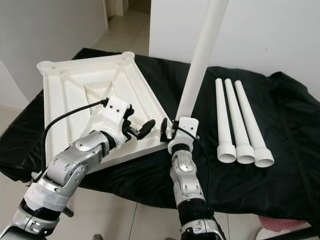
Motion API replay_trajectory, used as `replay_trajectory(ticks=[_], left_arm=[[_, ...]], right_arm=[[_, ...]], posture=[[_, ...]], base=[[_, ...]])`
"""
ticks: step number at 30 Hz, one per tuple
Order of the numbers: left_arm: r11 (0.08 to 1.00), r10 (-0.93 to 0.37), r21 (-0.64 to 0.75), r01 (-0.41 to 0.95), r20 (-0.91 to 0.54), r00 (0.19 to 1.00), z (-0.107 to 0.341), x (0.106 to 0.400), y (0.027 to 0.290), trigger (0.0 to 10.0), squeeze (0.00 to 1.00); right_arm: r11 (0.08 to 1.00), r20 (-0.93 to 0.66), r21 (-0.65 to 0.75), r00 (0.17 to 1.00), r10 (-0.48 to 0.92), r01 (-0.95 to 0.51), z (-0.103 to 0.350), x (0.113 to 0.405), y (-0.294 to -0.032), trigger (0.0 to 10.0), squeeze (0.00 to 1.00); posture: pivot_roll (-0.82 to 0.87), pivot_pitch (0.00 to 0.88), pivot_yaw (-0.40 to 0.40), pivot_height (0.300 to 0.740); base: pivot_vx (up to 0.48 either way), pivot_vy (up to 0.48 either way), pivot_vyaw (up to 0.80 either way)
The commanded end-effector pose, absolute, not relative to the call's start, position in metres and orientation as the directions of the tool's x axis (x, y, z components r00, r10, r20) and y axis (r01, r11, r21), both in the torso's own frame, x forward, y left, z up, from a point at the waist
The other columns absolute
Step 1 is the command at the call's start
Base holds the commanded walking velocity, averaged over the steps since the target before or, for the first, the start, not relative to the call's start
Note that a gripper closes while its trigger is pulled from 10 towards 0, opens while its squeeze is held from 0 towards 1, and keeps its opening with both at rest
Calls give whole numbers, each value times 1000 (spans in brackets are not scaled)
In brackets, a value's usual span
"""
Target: Building children table
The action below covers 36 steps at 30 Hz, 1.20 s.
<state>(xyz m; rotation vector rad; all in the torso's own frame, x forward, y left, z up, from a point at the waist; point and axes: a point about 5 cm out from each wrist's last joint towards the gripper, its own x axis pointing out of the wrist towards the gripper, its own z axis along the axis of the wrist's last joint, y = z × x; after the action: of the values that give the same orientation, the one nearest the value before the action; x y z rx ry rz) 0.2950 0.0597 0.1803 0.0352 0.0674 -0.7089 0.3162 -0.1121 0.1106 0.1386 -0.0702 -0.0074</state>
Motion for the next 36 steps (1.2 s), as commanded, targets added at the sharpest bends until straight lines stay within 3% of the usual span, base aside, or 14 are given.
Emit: replay_trajectory(ticks=[1,5,9,22,28,29,30,31,36], left_arm=[[708,-703,18,706,-77,707,180,293,56,10000,0],[691,-718,27,722,-84,691,179,292,53,10000,0],[654,-751,36,756,-95,654,175,287,48,10000,0],[525,-832,96,846,-151,533,155,268,38,10000,0],[512,-837,102,853,-162,522,154,268,37,10000,0],[514,-835,112,850,-162,526,155,270,37,10000,0],[514,-835,112,850,-162,526,155,270,37,10000,0],[520,-830,121,845,-160,534,155,271,37,10000,0],[540,-820,118,833,-148,553,157,273,39,10000,0]], right_arm=[[987,91,158,995,27,-42,111,316,-113,10000,0],[982,135,164,988,71,-93,117,317,-119,10000,0],[982,179,79,971,157,-174,124,320,-130,10000,0],[927,162,-88,913,374,-364,133,328,-170,10000,0],[908,163,-83,894,418,-409,134,328,-172,10000,0],[907,149,-83,895,420,-412,132,331,-176,3451,0],[907,149,-83,895,420,-412,132,331,-176,3451,0],[908,143,-84,897,419,-411,132,332,-178,0,0],[919,134,-68,910,394,-388,126,331,-180,0,0]], posture=[[5,0,-44,740],[1,0,-39,740],[-4,0,-37,740],[-13,0,-40,740],[-19,0,-33,740],[-16,0,-34,740],[-16,0,-34,740],[-16,0,-34,740],[-19,0,-28,740]], base=[[0,0,0],[0,0,0],[0,0,0],[0,0,0],[0,0,0],[0,0,0],[0,0,0],[0,0,0],[0,0,0]])
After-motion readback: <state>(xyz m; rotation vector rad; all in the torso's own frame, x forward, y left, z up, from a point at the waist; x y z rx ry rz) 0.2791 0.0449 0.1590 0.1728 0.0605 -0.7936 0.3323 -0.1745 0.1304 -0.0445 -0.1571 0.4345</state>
